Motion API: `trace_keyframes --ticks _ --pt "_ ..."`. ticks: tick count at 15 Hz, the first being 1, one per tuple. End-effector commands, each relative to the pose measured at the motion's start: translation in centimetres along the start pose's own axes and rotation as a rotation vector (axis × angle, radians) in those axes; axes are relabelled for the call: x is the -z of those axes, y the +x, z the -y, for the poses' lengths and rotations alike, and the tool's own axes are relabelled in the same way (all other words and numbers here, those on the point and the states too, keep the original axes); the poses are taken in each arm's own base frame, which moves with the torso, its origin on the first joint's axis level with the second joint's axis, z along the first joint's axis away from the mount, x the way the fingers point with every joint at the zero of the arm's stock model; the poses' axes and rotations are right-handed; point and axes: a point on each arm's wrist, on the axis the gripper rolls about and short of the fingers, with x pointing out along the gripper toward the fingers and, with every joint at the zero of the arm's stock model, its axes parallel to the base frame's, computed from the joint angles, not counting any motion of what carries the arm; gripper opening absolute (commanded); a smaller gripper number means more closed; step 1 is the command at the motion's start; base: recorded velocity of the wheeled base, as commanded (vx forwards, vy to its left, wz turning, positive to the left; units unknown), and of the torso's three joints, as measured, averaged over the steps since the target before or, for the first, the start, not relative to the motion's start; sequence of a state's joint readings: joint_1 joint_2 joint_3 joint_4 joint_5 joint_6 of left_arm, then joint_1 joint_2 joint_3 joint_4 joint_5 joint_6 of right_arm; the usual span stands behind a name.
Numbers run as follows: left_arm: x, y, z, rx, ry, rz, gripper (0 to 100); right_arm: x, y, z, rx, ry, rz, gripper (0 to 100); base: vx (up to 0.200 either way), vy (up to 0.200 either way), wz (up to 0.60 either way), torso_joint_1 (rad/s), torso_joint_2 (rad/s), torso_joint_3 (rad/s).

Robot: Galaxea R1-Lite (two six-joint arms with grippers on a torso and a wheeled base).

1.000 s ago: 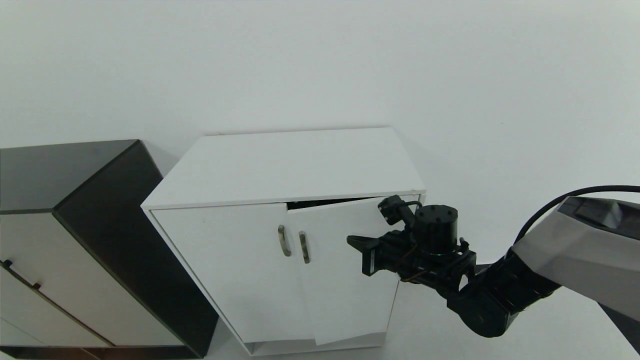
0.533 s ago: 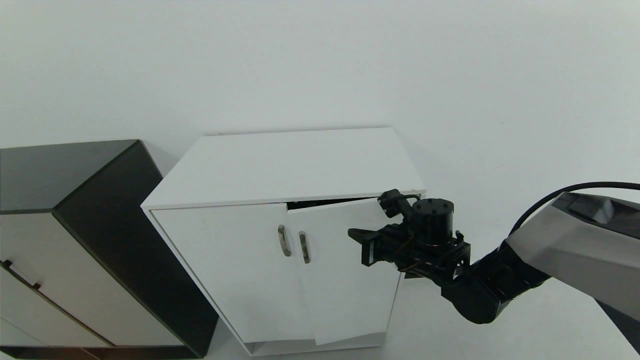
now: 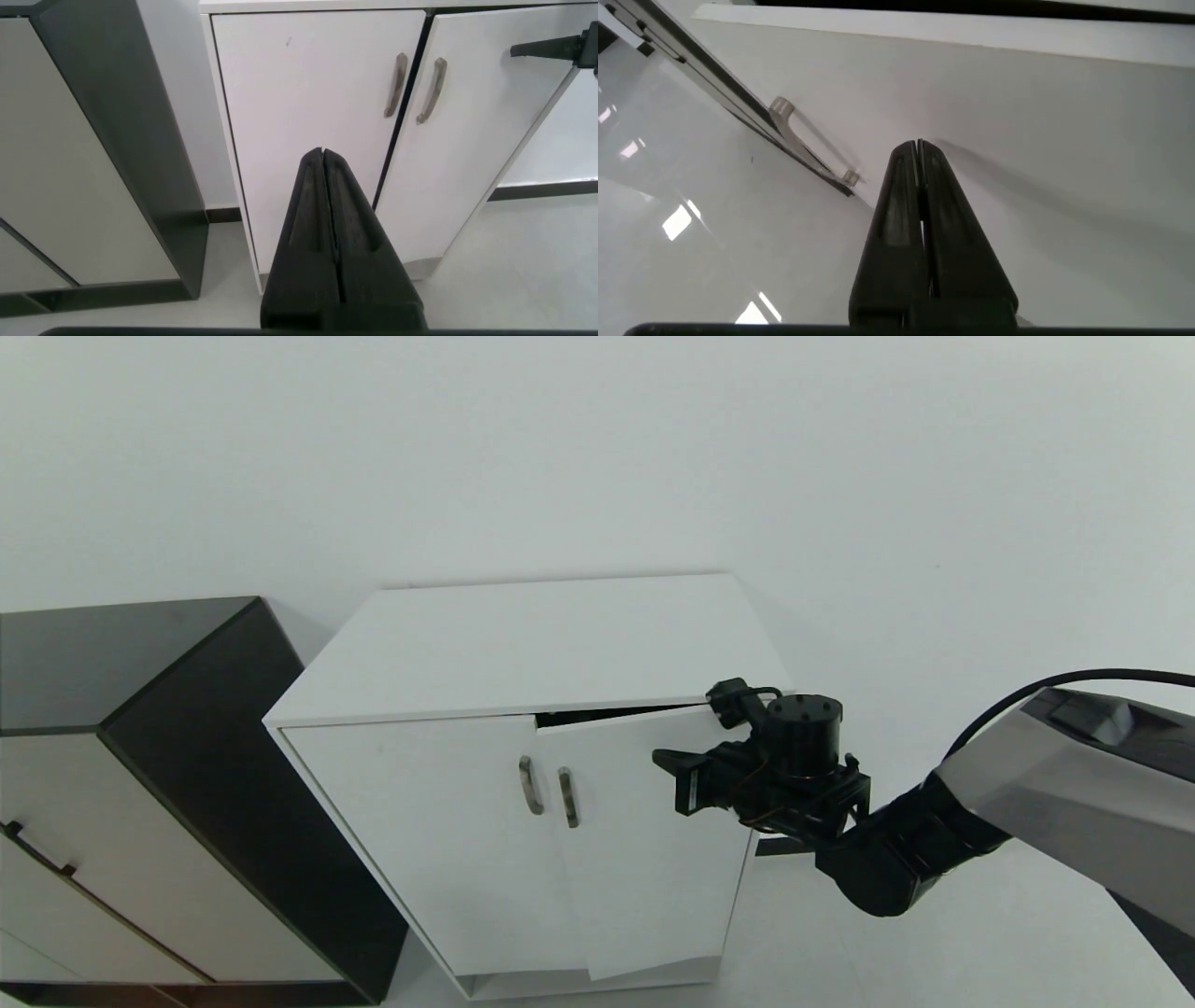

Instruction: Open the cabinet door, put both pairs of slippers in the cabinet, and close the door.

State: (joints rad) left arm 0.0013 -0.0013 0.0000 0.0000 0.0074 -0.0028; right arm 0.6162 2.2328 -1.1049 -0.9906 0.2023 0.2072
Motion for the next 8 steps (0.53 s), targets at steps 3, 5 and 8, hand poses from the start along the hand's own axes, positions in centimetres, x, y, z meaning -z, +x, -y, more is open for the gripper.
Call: trace_keyframes --ticks 3,5,8 --pt "0.0 0.01 0.0 0.0 0.0 -0.001 0 0.55 0.57 0.7 0.011 0.003 -0.006 0 0.0 0.0 0.0 0.0 0.0 0.0" --pt "0.0 0.01 0.0 0.0 0.0 -0.001 0 0.45 0.67 0.84 0.013 0.002 -0.001 0 0.0 0.0 0.0 0.0 0.0 0.0" --pt "0.0 0.01 0.0 0.0 0.0 -0.001 0 0.23 0.85 1.19 0.019 0.002 0.01 0 0.0 0.0 0.0 0.0 0.0 0.0"
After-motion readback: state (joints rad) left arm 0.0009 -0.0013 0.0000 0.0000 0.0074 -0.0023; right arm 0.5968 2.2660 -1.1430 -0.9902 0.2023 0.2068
